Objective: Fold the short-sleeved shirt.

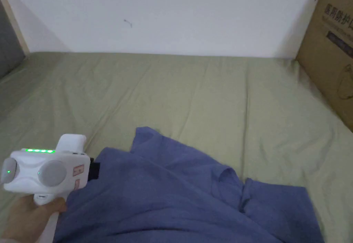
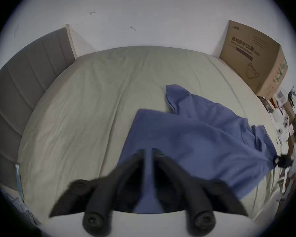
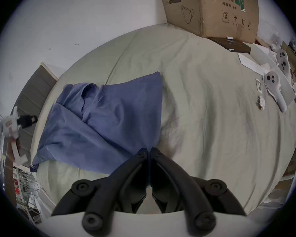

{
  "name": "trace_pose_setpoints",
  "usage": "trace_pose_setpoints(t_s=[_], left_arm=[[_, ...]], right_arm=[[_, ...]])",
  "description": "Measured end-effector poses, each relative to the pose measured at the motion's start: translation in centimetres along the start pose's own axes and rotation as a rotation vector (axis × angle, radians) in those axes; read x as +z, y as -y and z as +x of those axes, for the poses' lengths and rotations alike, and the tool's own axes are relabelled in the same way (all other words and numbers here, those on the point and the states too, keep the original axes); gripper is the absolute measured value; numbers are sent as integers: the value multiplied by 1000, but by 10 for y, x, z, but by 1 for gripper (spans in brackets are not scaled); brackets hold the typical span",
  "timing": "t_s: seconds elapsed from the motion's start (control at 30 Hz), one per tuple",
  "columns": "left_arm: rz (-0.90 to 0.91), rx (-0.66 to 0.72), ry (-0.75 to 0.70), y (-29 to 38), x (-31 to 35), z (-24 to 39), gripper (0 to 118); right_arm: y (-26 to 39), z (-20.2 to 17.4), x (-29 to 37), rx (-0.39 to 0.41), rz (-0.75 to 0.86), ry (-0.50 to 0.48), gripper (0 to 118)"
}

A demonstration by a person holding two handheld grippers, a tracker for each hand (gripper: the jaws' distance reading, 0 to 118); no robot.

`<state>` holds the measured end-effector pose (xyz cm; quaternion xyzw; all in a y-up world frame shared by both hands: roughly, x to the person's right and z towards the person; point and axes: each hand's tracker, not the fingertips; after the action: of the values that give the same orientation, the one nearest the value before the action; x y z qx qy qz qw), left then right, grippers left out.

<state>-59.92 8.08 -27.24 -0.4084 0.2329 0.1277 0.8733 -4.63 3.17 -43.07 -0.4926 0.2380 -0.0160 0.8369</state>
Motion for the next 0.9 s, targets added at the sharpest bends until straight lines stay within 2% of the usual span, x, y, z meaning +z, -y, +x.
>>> trace_pose_setpoints(t_s=[0.03, 0.07, 0.1, 0.13, 0.37, 0.4, 0.43, 0.47, 0.6, 0.73, 0.8, 0.9], left_arm=[[-6, 7, 0, -7, -12, 0, 42], [-13, 8, 6, -13, -25, -1, 67], [-23, 13, 6, -17, -35, 0, 84], [-33, 21, -8, -23, -46, 0, 94], [-63, 24, -60, -53, -109, -6, 93], [-61, 32, -59, -53, -116, -7, 91], [-77, 34, -37, -53, -123, -9, 77], [-104, 34, -13, -51, -129, -9, 53], [-67, 40, -46, -41, -124, 0, 1], [-72, 18, -48, -39, -122, -1, 1], [-69, 49, -32, -45, -107, -3, 1], [-18, 1, -37, -55, -73, -4, 1]], right_arm=[[0, 0, -1, 6, -6, 11, 2], [0, 0, -3, 10, -11, 11, 2], [-1, 1, -4, 6, -19, 12, 2], [-2, 2, -6, 0, -28, 11, 2], [-8, 0, -9, 19, -48, 23, 2], [-8, 0, -9, 16, -51, 23, 2], [-9, 0, -9, 12, -51, 20, 2], [-10, 1, -9, 4, -50, 13, 2], [-12, 1, -13, -5, -56, 10, 2], [-12, -3, -12, -10, -48, 2, 2], [-13, -4, -8, -9, -41, 2, 2], [-20, -3, -1, -7, -22, -1, 2]])
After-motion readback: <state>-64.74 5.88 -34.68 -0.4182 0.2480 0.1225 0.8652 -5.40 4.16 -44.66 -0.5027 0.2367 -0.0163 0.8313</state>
